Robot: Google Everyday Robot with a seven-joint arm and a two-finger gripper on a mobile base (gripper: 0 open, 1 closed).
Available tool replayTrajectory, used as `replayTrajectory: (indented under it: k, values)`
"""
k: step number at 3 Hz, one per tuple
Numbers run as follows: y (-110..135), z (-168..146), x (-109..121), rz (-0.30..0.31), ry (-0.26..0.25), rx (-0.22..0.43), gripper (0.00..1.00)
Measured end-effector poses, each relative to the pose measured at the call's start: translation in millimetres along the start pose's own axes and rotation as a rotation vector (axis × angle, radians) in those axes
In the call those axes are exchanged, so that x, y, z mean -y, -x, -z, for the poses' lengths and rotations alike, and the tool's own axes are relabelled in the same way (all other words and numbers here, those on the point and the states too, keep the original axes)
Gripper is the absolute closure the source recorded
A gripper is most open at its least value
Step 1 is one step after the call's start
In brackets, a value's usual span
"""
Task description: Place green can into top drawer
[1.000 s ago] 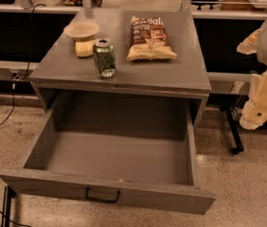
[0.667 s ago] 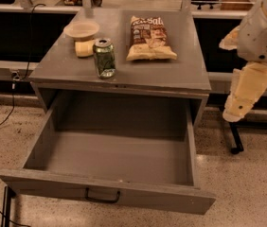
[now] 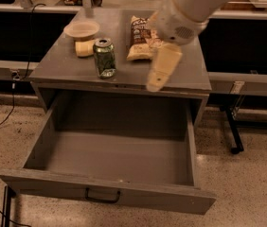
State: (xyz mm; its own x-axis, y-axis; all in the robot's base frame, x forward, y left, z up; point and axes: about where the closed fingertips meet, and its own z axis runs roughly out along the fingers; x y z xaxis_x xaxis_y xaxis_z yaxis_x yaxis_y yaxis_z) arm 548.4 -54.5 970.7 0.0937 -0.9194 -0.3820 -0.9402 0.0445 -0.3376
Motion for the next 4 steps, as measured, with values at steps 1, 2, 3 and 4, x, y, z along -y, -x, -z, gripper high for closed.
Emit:
replayTrajectory:
  k: [1, 2, 3, 4]
  values:
    - [52.7, -46.9, 38.0, 0.004, -0.042, 0.2, 0.0]
    - [74.2, -81.0, 81.7, -0.08, -0.091, 0.352, 0.0]
    - [124.5, -207.0, 82.2, 0.01, -0.036, 0.428, 0.0]
    - [130.1, -209.5, 84.1, 0.022, -0.034, 0.427, 0.0]
